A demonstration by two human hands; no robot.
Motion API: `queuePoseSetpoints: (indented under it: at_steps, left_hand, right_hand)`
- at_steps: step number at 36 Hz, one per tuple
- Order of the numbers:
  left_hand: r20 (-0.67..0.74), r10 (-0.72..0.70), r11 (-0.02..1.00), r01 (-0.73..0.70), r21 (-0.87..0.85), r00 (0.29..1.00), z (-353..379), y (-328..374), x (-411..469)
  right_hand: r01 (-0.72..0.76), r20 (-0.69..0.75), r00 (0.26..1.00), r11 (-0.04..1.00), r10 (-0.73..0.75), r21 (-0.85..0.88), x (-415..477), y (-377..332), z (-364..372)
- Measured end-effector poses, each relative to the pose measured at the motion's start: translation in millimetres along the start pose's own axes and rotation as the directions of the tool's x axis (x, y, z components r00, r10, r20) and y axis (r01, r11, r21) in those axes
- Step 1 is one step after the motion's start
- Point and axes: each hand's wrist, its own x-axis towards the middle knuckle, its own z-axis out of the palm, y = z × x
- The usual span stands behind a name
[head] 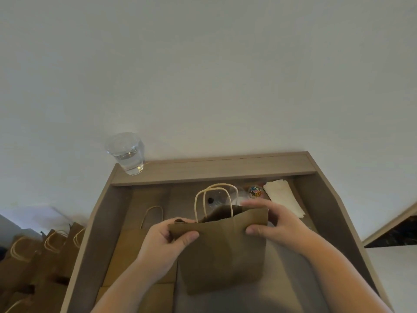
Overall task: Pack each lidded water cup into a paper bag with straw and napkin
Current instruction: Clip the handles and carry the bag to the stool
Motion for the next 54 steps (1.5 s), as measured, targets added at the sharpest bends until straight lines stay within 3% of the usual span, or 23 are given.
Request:
queuePoseSetpoints:
  at_steps: [4,10,15,21,29,35,39,41,42,44,54]
  left_hand:
    - [-0.007,-0.019,0.998,0.019,-0.066,1.000,0,6,-1]
    - [0.021,-0.011,0.998,0.012,-0.061,1.000,2,8,-3]
    - [0.192,-0.018,0.992,0.042,-0.121,0.981,-1,17,5]
    - [0.032,-0.071,0.990,0.075,-0.119,0.997,7,20,10]
    - [-0.026,-0.084,0.983,0.078,-0.165,0.996,18,22,-1]
    - [0.006,-0.099,0.985,0.099,-0.140,0.995,15,28,-3]
    - [0.060,-0.118,0.982,0.126,-0.139,0.991,16,24,-4]
    - [0.072,-0.129,0.982,0.137,-0.131,0.989,17,23,-5]
    - [0.074,-0.126,0.982,0.135,-0.135,0.989,18,21,-5]
    - [0.070,-0.119,0.983,0.128,-0.134,0.990,18,19,-6]
    - [0.123,-0.052,0.998,0.054,-0.013,0.991,0,14,-6]
  right_hand:
    - [0.069,-0.027,0.997,0.989,-0.066,0.129,-2,1,0]
    - [0.082,0.005,0.997,0.996,-0.082,0.036,-12,6,2]
    - [-0.076,0.127,0.989,0.996,0.070,0.042,-8,0,5]
    - [-0.088,0.089,0.993,0.993,0.081,0.078,-3,-5,5]
    - [-0.051,0.024,0.999,0.979,0.047,0.198,-11,9,12]
    - [-0.111,0.172,0.982,0.967,0.072,0.228,-13,12,-8]
    - [-0.151,0.021,0.987,0.885,0.159,0.440,23,40,-18]
    - [-0.195,-0.199,0.953,0.965,0.228,0.174,53,56,-20]
    - [-0.229,-0.314,0.925,0.973,0.214,-0.010,66,67,-22]
    - [-0.288,-0.433,0.882,0.940,0.185,-0.185,89,83,-28]
    - [-0.494,-0.497,0.831,0.741,0.249,-0.455,163,110,-48]
